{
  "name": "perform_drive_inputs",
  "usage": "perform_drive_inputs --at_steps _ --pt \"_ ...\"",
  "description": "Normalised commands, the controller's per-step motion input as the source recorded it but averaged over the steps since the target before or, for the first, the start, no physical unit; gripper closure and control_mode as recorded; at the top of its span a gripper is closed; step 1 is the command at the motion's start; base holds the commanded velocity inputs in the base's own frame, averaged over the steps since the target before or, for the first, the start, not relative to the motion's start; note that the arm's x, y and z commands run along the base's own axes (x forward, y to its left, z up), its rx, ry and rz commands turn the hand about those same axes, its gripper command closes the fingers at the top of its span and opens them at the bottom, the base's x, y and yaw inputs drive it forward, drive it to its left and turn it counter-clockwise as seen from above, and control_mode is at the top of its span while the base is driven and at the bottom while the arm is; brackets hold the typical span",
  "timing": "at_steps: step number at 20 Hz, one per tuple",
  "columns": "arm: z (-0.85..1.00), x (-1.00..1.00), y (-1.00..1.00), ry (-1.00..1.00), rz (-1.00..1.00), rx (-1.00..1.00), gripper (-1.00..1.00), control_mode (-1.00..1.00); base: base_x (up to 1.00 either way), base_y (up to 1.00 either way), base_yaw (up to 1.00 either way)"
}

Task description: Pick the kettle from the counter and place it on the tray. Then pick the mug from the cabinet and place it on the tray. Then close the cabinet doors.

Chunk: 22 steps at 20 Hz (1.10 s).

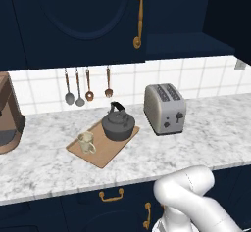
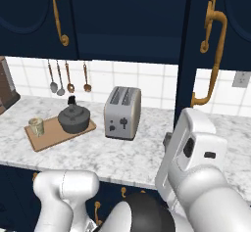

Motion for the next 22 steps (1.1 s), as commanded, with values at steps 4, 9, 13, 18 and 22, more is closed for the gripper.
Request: perform_drive_inputs --at_steps 4,9,13,18,22 --pt "-0.16 0.0 -0.44 0.0 0.0 0.0 1.0 -1.0 0.0 0.0 0.0" --pt "-0.17 0.14 -0.39 0.0 0.0 0.0 1.0 -1.0 0.0 0.0 0.0" --pt "-0.12 0.22 -0.62 0.0 0.02 0.0 1.0 -1.0 0.0 0.0 0.0" --pt "-0.07 0.55 -0.57 -0.03 0.07 0.0 1.0 -1.0 0.0 0.0 0.0" --pt "-0.01 1.0 -0.36 -0.06 0.09 0.0 1.0 -1.0 0.0 0.0 0.0"
